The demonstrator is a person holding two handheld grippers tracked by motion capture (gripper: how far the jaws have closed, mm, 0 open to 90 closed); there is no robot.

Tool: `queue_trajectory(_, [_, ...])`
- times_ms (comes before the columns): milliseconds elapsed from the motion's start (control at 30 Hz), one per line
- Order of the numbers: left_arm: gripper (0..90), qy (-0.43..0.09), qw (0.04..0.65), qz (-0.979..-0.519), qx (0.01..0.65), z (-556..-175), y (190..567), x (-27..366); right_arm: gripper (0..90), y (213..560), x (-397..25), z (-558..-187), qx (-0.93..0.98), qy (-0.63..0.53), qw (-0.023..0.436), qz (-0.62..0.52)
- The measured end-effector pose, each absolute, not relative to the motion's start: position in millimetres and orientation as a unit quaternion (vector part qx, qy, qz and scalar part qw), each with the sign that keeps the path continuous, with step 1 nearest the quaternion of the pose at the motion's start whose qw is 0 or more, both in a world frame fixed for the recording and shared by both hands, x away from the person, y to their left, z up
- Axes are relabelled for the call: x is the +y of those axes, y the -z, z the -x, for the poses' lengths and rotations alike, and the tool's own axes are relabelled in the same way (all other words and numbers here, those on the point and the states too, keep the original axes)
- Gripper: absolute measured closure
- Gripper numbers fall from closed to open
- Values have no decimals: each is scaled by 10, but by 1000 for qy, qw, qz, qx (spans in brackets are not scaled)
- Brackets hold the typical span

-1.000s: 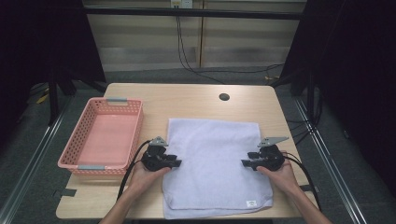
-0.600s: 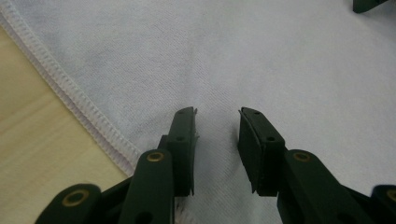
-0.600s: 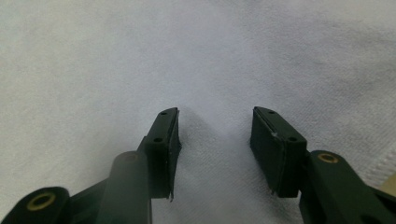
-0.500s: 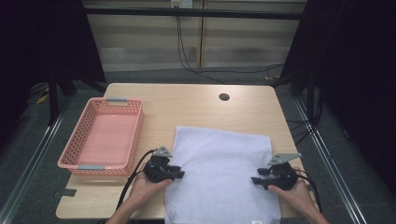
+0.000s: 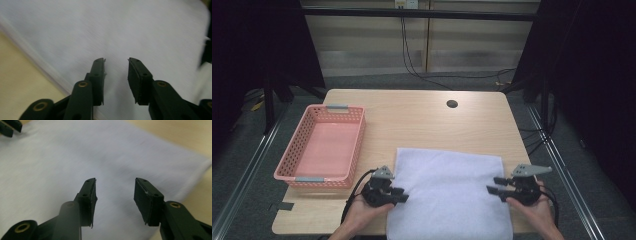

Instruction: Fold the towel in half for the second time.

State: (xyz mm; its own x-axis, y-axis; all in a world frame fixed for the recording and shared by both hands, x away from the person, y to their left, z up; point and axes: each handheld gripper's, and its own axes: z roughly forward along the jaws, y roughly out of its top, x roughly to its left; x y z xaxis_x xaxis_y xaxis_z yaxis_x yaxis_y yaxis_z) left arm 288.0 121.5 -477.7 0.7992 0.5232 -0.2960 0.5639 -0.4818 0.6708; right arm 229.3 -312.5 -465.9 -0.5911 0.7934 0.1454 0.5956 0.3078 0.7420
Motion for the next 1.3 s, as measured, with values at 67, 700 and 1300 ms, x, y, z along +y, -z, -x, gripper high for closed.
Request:
queue_trajectory(67, [654, 10, 408, -853, 326, -3068, 4755, 1199, 527, 4643, -3215, -2503, 795, -393, 137, -442])
queue_trajectory(700, [460, -34, 416, -822, 387, -4000, 4904, 1213, 467, 5007, -3469, -3308, 795, -354, 128, -475])
queue_trajectory(1300, [841, 7, 412, -832, 371, -3990, 5012, 1220, 840, 4990, -3457, -3292, 795, -379, 68, -469])
